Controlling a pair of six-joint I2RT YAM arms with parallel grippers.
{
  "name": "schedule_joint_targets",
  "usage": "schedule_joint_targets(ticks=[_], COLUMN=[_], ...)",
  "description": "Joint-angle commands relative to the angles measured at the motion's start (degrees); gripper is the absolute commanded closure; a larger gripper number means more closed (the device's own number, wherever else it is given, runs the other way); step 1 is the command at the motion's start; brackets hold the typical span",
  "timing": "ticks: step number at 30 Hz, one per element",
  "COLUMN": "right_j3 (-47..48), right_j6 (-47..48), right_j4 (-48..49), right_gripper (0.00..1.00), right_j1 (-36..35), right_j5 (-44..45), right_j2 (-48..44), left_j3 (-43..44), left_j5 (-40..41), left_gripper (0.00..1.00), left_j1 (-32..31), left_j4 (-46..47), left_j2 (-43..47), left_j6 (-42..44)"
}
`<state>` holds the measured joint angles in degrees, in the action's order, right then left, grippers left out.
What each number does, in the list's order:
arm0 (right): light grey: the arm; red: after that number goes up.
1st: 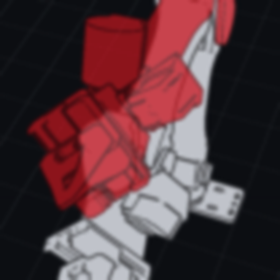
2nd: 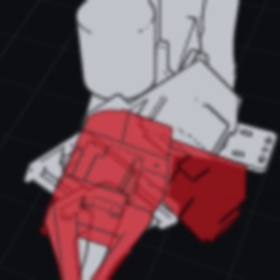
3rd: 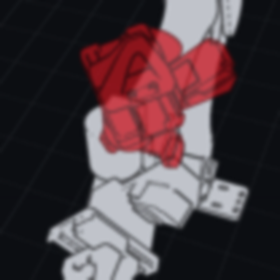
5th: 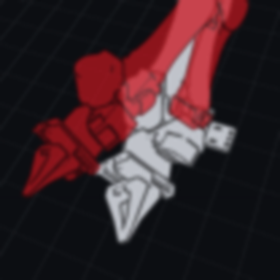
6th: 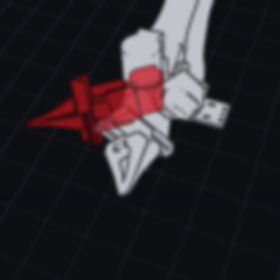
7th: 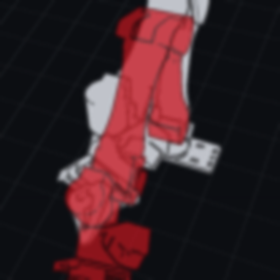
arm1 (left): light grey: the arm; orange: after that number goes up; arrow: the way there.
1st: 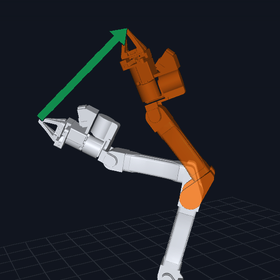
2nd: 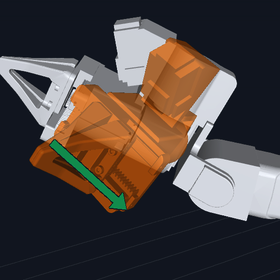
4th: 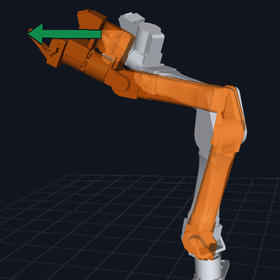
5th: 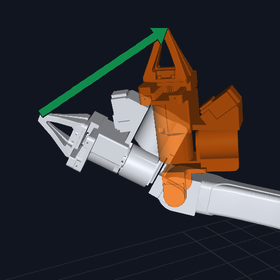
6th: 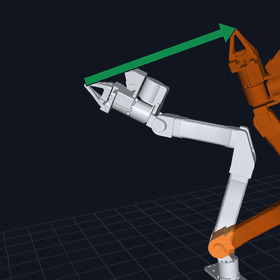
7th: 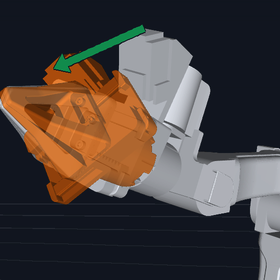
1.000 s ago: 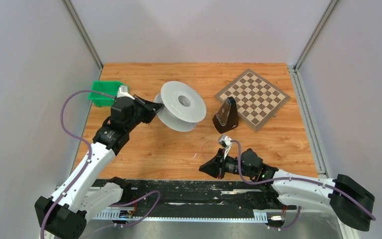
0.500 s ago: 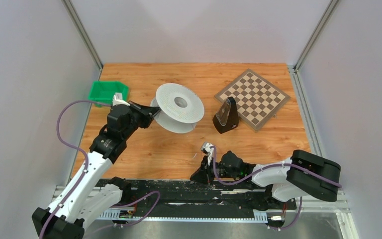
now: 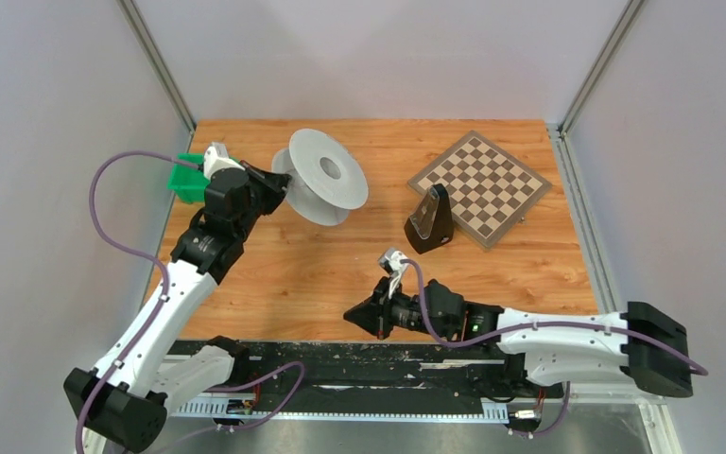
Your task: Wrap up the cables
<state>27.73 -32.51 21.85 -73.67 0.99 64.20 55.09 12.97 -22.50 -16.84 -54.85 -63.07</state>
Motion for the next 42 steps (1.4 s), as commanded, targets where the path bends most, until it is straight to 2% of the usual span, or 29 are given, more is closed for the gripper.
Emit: schedule_joint_targets(ticks=[1, 5, 10, 16, 20, 25, 30, 37, 42], right_j3=[2.4, 5.7, 9.2, 12.7, 14.6, 18.1, 23.8, 28.2, 28.8], right_j6=[-1.9, -0.3, -1.4, 0.8, 3.3, 9.4, 14.4, 18.2, 19.7], right_j4=[-10.7, -12.0, -13.2, -13.7, -14.3, -15.8, -20.6, -24.4, -24.4], right_gripper=[1.00, 1.00, 1.00, 1.00, 1.00, 1.00, 1.00, 1.00, 1.00], right_j1=[-1.0, -0.9, -0.9, -1.0, -0.8, -0.5, 1.5, 5.9, 11.1], right_j5=[10.6, 10.8, 9.1, 7.2, 7.1, 4.3, 2.9, 0.7, -8.4], right_j2=[-7.0, -9.3, -8.3, -4.8, -4.6, -4.2, -3.2, -2.7, -1.6], left_j3=[5.7, 7.4, 4.6, 1.8, 0.3, -1.1, -2.9, -4.6, -6.6], left_j5=[2.8, 1.1, 3.0, 0.8, 1.7, 4.9, 4.3, -3.6, -11.8], left_gripper=[1.00, 1.00, 1.00, 1.00, 1.00, 1.00, 1.00, 1.00, 1.00], left_j1=[-0.1, -0.1, -0.2, -1.5, -4.9, -12.5, -14.7, -15.8, -15.9], left_j4=[3.1, -0.8, -0.3, -1.3, -2.6, -5.5, -5.8, -4.5, -3.9], left_j2=[-2.9, -3.9, 1.2, 5.0, 7.2, 7.1, 7.8, 8.6, 10.5], left_j6=[8.3, 14.9, 27.2, 35.0, 41.3, 49.5, 53.9, 62.5, 67.2])
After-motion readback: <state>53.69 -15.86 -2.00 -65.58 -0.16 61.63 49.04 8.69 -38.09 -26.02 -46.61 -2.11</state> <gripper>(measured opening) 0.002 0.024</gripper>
